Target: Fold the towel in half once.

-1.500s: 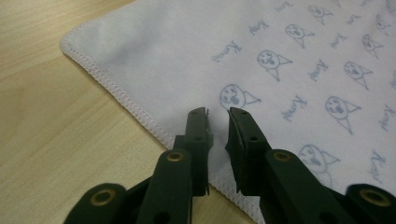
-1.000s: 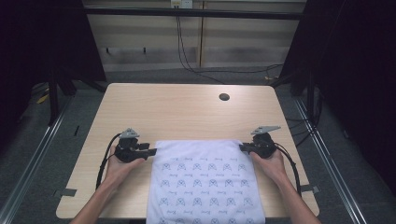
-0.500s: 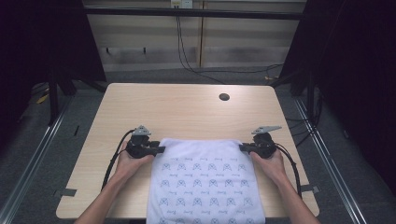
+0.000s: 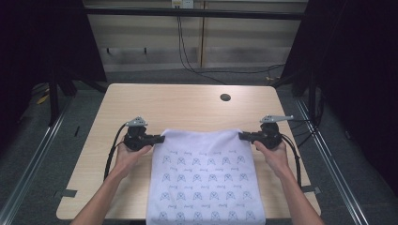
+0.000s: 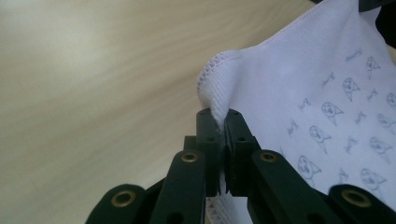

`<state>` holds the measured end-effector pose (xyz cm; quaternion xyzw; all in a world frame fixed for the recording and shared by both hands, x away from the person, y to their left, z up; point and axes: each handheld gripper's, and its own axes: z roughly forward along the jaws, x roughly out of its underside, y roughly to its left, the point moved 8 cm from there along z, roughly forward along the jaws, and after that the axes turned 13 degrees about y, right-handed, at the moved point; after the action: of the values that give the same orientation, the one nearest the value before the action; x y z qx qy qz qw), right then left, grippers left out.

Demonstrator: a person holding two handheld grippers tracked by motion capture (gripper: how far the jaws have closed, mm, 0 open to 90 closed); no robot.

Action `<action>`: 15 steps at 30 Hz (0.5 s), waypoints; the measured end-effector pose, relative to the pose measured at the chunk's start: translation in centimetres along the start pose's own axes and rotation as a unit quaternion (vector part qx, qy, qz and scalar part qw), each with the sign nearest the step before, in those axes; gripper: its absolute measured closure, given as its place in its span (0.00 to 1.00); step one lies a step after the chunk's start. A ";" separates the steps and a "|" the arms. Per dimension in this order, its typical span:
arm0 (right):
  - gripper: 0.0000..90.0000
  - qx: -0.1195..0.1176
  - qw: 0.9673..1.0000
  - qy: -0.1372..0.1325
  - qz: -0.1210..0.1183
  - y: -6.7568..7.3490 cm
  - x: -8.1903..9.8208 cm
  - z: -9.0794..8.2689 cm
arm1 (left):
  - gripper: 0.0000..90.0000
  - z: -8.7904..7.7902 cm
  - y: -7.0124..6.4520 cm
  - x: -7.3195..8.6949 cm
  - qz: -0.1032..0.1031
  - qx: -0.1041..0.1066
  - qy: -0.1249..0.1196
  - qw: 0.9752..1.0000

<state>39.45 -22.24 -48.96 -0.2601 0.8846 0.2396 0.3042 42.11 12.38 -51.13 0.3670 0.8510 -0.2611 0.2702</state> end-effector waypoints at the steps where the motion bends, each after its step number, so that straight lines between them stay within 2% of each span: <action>1: 0.97 0.000 1.000 0.000 0.000 0.0 0.0 0.0 | 0.97 -0.5 0.2 -0.7 0.005 -0.008 -0.003 1.000; 2: 0.97 0.003 1.000 -0.007 -0.002 -0.1 -0.9 -0.5 | 0.97 -1.2 0.4 -1.8 0.002 -0.013 -0.014 1.000; 3: 0.97 0.010 1.000 -0.024 -0.004 -0.4 -2.8 -1.5 | 0.97 -1.7 0.7 -2.4 0.005 -0.019 -0.021 1.000; 4: 0.97 0.010 1.000 -0.024 -0.004 -0.4 -2.8 -1.5 | 0.97 -2.3 1.0 -3.3 0.004 -0.025 -0.031 0.999; 5: 0.97 0.013 0.999 -0.030 -0.007 -0.5 -3.8 -2.1 | 0.97 -3.0 1.4 -4.4 0.003 -0.030 -0.042 0.999; 7: 0.97 0.015 0.999 -0.045 -0.014 -0.6 -6.1 -3.2 | 0.97 -3.6 2.0 -5.8 0.000 -0.041 -0.047 0.998; 10: 0.98 0.022 0.998 -0.062 -0.017 -0.8 -8.7 -4.4 | 0.97 -4.8 2.2 -8.0 -0.009 -0.028 -0.083 0.996; 12: 0.98 0.024 0.997 -0.075 -0.015 -1.0 -10.3 -5.3 | 0.97 -5.9 2.3 -9.2 -0.005 -0.032 -0.097 0.995; 15: 0.98 0.032 0.996 -0.079 -0.020 -1.4 -11.9 -6.4 | 0.96 -8.1 2.4 -11.2 -0.001 -0.029 -0.122 0.992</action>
<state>45.69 -23.27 -36.92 -0.2482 0.8598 0.2244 0.3859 48.33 13.58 -38.61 0.3237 0.8189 -0.2797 0.3826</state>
